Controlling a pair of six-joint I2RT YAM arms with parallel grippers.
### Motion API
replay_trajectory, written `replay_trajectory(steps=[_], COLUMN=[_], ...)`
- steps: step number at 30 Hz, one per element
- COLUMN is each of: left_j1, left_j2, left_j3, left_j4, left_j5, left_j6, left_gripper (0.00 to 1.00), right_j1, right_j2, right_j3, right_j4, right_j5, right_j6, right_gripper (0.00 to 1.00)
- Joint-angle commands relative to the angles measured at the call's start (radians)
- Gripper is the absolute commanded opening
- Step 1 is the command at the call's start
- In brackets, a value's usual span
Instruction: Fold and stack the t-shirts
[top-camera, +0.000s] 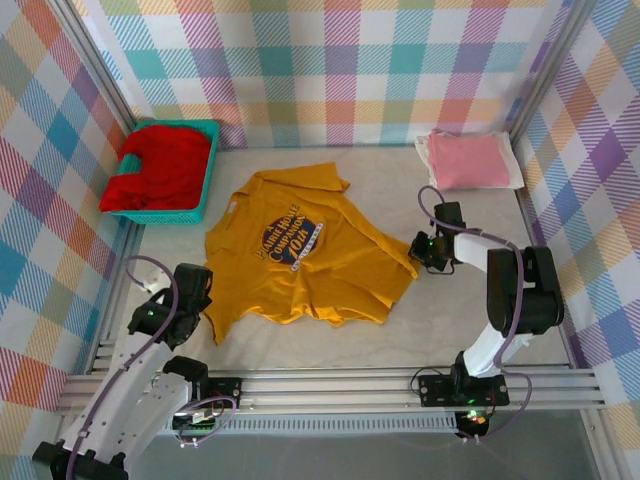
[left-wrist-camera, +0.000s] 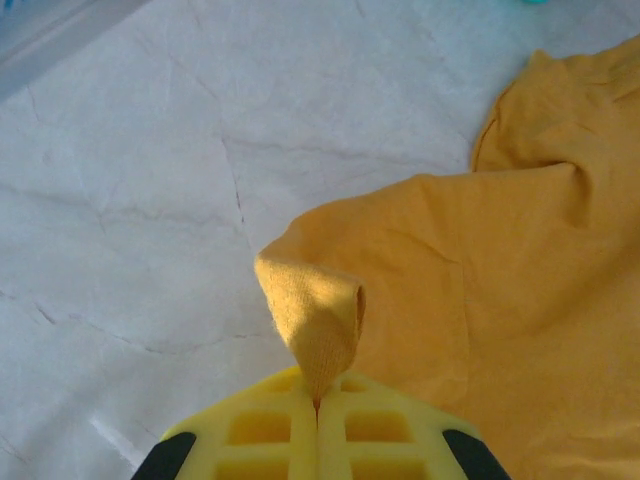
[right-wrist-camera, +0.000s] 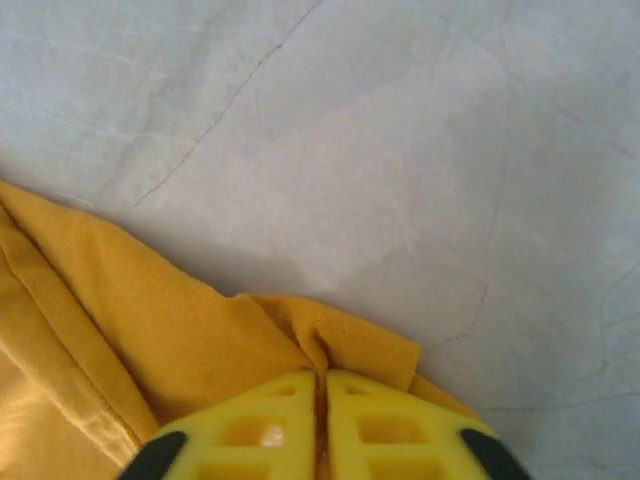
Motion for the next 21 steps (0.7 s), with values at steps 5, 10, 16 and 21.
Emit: replay_trajectory(steps=[5,10,16,21], left_j1=[0.047,0.062,0.071,0.071], left_j2=[-0.052,-0.067,-0.093,-0.096], left_j3=[-0.012,-0.033,-0.075,-0.111], left_j4=[0.063,0.076,0.118,0.171], left_j5=[0.011,0.044,0.115,0.161], left_j6=[-0.051,-0.065,-0.095,-0.092], left_gripper=[0.0,0.0,0.0,0.0], right_j1=[-0.038,-0.088,-0.124,-0.136], right_j2=[0.101,0.224,0.324,0.402], right_j3=[0.16,0.346,0.627,0.874], right_j4=[-0.019,-0.017,-0.151,-0.249], right_j5=[0.094,0.079,0.065,0.068], right_j6=[-0.031,-0.03,-0.017,-0.032], right_gripper=[0.0,0.0,0.0,0.0])
